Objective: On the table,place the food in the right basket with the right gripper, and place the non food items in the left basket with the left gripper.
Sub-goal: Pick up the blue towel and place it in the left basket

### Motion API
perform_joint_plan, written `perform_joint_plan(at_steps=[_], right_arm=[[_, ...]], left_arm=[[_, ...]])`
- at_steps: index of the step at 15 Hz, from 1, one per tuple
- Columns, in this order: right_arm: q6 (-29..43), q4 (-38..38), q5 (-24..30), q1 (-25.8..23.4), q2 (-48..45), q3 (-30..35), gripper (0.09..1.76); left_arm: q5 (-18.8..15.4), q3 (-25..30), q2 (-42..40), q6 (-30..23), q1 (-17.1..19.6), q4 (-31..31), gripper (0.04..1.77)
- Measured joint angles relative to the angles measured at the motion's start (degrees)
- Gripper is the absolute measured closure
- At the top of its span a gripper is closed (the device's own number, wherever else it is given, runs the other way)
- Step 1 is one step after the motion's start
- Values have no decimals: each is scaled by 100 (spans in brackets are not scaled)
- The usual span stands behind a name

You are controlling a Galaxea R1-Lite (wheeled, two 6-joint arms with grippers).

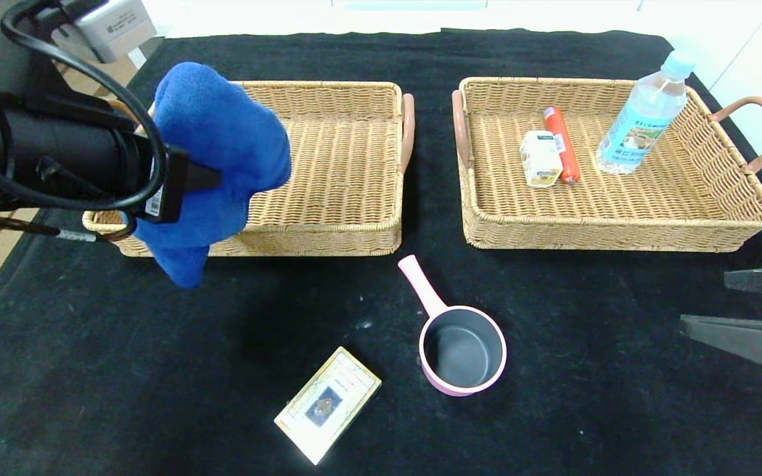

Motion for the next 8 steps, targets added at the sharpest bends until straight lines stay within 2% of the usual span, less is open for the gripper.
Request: perform_joint_plan(at_steps=[8], right_arm=[[-2,-13,0,-9,0,-7,14]], left_arm=[[-45,-1348,981,-79,271,-39,146]])
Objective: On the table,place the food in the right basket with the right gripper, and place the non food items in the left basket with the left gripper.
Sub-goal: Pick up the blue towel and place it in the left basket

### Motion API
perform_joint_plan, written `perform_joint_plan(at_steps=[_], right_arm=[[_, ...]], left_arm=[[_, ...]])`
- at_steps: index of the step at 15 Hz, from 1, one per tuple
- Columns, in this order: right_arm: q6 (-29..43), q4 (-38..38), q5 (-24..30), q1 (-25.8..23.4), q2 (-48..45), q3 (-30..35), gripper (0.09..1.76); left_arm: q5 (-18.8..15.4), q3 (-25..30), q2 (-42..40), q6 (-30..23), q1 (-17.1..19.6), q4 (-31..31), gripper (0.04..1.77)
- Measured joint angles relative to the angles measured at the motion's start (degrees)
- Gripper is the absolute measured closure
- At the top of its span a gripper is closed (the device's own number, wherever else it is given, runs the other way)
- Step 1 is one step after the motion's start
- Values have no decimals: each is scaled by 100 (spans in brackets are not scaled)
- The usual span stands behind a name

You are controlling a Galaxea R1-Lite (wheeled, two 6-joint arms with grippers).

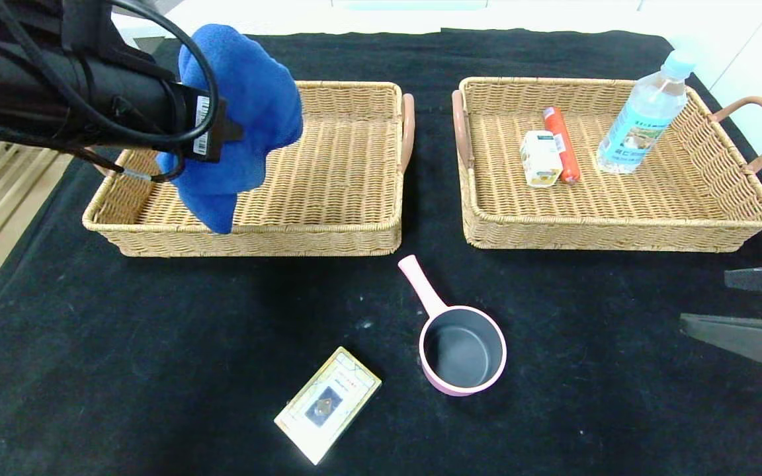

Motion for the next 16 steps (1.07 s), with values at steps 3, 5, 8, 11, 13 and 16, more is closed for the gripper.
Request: perform_joint_plan(at_steps=[3,5,8,11,13,16], right_arm=[[0,2,0,2,10,7,14],[0,5,5,11,15,18,14],[0,5,5,20,43,24,14],[0,5,2,23,87,30,14],[0,0,7,23,108,30,14],[2,5,7,20,122,29,14]], left_arm=[[-135,-364,436,-243,207,-333,146],[-256,-439,689,-273,344,-656,146],[-466,-458,924,-276,457,-916,146],[-736,-447,1073,-271,566,-1039,146],[-796,-472,1167,-268,658,-1053,146],[-818,-502,1246,-265,761,-1056,132]])
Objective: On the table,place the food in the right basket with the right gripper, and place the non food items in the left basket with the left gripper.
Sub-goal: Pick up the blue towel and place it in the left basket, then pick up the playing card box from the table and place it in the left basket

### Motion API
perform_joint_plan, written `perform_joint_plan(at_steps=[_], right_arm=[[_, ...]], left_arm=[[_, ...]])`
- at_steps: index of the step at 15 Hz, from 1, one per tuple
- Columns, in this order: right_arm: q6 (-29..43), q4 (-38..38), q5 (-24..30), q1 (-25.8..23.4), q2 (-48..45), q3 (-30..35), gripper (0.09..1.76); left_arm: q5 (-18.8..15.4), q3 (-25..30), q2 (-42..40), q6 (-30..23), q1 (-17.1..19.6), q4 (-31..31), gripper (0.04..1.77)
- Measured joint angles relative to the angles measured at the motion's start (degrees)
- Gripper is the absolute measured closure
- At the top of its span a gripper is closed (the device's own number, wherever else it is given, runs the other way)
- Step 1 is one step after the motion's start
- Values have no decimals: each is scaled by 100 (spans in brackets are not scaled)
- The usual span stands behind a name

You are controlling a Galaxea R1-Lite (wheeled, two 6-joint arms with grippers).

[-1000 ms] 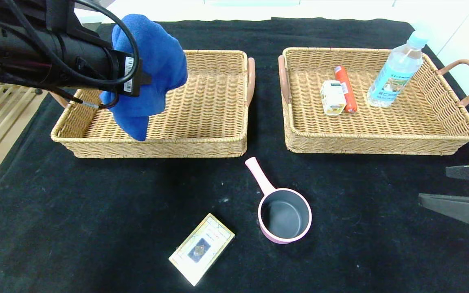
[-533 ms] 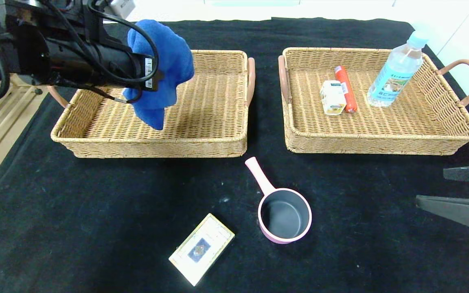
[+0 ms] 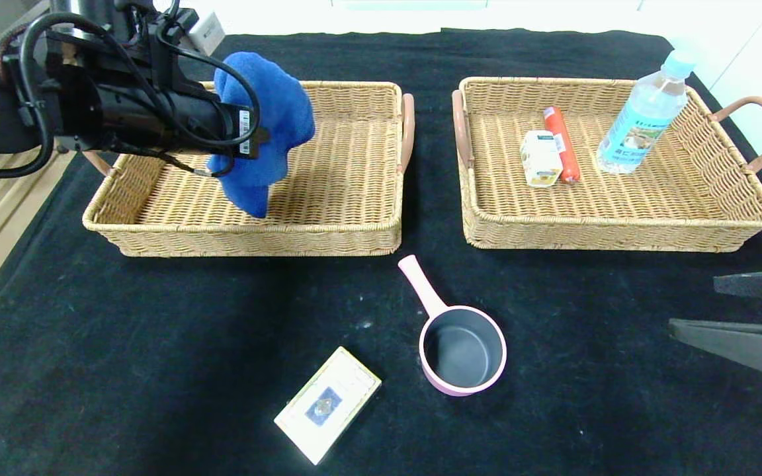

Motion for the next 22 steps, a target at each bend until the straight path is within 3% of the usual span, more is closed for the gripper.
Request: perform_joint_plan(at_steps=[4,9,17,22], right_arm=[[-2,-2,-2,0,0,0,14],[0,-2,-5,0,-6,-7,14],[-2,0,-2,4,-11,1,14],[-2,-2,-7,0,5,4,14]], left_arm=[[-102,2,13,-1,50,6,83],[-107,28,-9,-1,50,9,48],[-212,254,-336,18,-57,135,24],[-223,1037,-981,-1,-592,121,17]])
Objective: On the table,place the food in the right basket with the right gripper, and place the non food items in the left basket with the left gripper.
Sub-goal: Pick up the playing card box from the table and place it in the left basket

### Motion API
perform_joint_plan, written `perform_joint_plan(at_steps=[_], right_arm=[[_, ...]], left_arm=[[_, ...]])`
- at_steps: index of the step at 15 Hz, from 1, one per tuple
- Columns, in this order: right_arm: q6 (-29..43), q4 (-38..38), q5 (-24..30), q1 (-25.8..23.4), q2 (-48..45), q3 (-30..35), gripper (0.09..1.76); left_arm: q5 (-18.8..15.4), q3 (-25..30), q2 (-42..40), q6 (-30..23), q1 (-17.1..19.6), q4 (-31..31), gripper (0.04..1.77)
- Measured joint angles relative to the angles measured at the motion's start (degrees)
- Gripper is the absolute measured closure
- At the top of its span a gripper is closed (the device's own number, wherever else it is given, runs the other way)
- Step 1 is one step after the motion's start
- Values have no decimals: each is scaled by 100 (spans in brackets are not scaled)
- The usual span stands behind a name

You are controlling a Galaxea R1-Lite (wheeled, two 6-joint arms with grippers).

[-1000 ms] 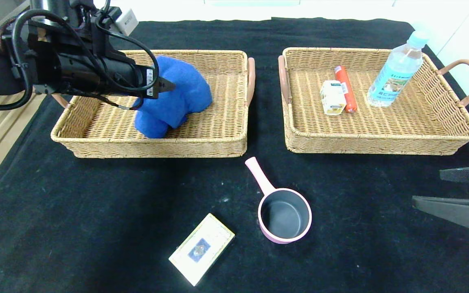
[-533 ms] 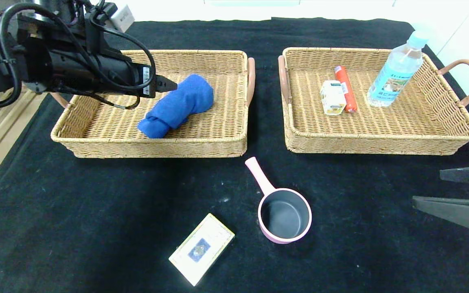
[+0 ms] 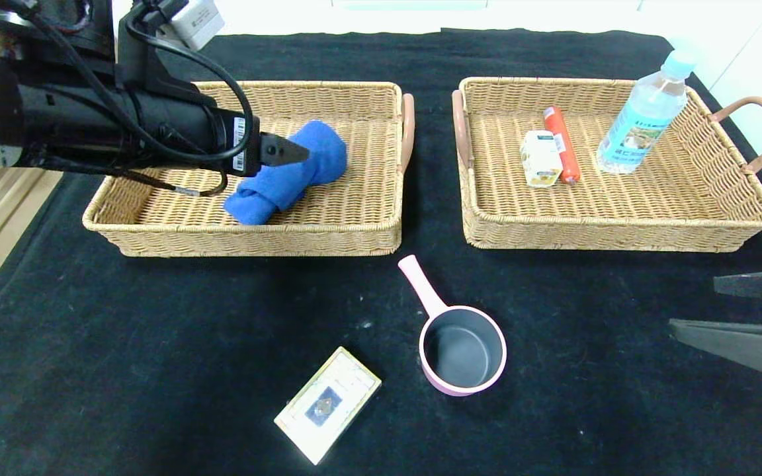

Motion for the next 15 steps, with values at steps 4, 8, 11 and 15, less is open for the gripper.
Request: perform_joint_plan(at_steps=[4,8,11,15], right_arm=[[0,-16,0,-5,15,16,14],[2,-22,-2,-5,48,24,14],[0,-24,0,-5,59,24,14],[2,-24,-4,-2,59,24,14]], left_arm=[[30,790,-606,10,-605,-33,14],[77,1532,-1083,41,-1152,-79,12],[118,2031,-1320,59,-1423,-83,11],[118,2656,-1491,73,-1566,-93,11]])
